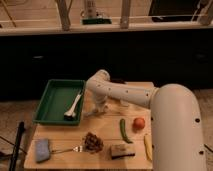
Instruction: Wipe table surface with towel
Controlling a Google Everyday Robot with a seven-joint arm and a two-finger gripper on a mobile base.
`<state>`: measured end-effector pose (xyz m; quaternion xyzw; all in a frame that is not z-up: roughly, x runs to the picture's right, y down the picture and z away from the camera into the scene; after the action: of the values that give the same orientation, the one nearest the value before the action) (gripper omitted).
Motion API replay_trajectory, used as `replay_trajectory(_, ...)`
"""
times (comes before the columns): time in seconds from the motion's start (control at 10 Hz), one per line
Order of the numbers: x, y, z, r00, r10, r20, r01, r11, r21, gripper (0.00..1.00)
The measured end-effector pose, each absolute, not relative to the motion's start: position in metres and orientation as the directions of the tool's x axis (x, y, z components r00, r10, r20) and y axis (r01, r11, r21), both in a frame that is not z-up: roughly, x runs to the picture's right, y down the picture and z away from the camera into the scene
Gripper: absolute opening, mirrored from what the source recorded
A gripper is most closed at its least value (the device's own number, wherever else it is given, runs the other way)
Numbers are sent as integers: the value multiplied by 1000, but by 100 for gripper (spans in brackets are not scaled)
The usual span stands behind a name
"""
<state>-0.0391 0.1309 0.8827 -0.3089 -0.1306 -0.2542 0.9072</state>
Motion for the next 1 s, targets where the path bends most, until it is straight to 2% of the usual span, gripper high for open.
replay_trajectory(0.3, -46, 150, 855, 769, -376, 517, 619, 640, -455, 0)
replay_trajectory(0.6, -35, 171, 836, 713, -396, 579, 693, 525, -494, 0)
replay_trajectory(0.8, -15, 178, 837, 705, -409, 579, 708, 454, -541, 0)
replay_trajectory(1.0, 2, 177, 845, 743, -430, 512, 669, 449, -593, 0)
